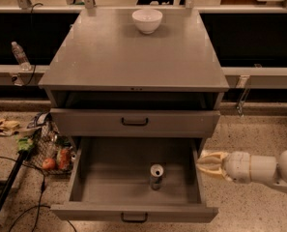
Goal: Place redbull can into middle drawer
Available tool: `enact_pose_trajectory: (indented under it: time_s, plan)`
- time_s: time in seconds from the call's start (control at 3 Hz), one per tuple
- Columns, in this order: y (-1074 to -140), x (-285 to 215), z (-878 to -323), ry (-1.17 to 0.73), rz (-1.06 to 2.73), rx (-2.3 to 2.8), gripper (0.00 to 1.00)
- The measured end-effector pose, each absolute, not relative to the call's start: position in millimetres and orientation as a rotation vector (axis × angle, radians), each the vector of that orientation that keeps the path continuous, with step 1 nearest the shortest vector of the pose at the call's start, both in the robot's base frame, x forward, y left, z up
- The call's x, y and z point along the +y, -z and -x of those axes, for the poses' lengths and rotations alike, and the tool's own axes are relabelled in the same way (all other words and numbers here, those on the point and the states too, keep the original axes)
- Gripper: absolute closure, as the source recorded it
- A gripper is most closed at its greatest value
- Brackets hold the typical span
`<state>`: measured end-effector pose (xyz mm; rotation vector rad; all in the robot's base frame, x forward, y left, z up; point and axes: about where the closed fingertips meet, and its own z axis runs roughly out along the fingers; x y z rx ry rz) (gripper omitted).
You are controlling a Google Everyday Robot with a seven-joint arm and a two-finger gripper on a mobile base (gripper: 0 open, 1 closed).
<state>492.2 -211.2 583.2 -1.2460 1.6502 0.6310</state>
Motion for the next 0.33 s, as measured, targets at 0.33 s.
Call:
enact_pose_trajectory:
  time_s: [0.33]
  plan:
    - [-592.1, -211.6, -490.0, -0.637, 1.261, 1.636, 0.71]
